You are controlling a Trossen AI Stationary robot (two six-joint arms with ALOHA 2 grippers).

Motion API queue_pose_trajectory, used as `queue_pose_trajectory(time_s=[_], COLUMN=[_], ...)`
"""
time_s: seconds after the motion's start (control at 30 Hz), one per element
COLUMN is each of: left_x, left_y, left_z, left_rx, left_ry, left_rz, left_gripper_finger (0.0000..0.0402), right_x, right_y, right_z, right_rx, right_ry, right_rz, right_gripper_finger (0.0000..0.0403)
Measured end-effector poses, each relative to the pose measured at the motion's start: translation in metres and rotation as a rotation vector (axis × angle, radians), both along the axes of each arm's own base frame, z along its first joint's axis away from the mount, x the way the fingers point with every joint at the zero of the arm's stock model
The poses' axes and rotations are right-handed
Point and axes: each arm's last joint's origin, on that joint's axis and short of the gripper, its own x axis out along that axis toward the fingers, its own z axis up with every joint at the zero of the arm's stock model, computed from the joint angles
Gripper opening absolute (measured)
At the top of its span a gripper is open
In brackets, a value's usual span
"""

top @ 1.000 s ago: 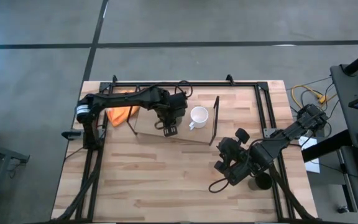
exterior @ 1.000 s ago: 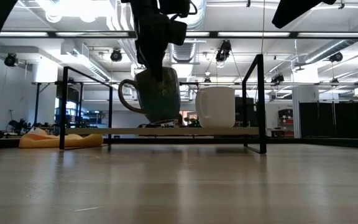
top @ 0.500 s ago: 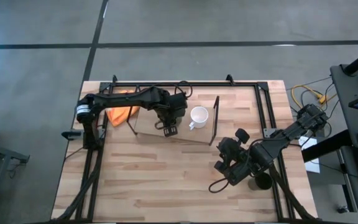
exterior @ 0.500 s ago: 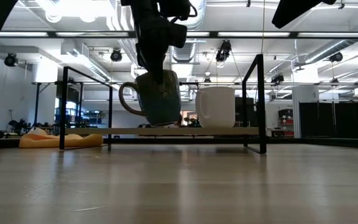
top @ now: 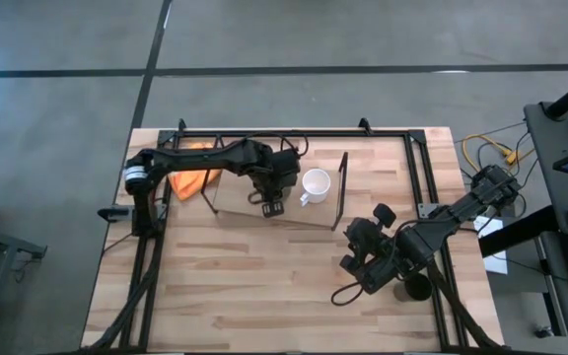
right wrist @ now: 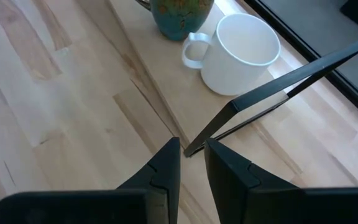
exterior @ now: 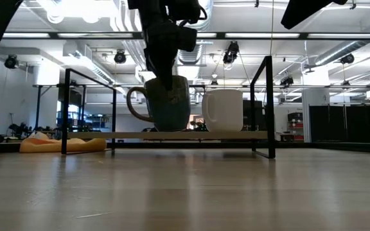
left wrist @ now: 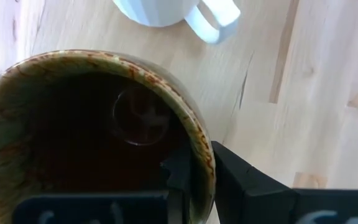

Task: Stack small to large cups/mugs on shelf
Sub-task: Put the green mug on the shelf

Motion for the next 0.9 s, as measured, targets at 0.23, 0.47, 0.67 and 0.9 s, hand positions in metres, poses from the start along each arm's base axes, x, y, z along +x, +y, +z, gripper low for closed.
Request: queue_pose_trajectory(time_s=[0.23,0.47,0.67,0.9], left_x=[0.0005,0.0005,0.0016,0.0018], left_y=[0.0016,0.0016,0.0018,0.0018], left_z=[0.0016,-0.0014,-0.0013,-0.0023], left_rx=[0.001,0.003,0.02,0.022], left_ry=[-0.006,0.0,-0.007,-0.008], left_rz=[0.002,-0.006,-0.052,-0.056], left_gripper_finger=[0.0027,0.0027,0.0027,0.0027], right_x=[-0.0002,-0.0002,-0.0002,-0.0002], right_y=[-0.0001,-0.0002,-0.0001,-0.0002], right_z=[0.0,-0.0001,-0.0001,-0.0001], right_rx=[-0.002,-0.003,-0.003,-0.003], right_ry=[0.002,0.004,0.004,0.004], right_rz=[0.001,0.002,0.002,0.002], right_gripper_finger=[0.0068,0.0068,0.0068,0.0068])
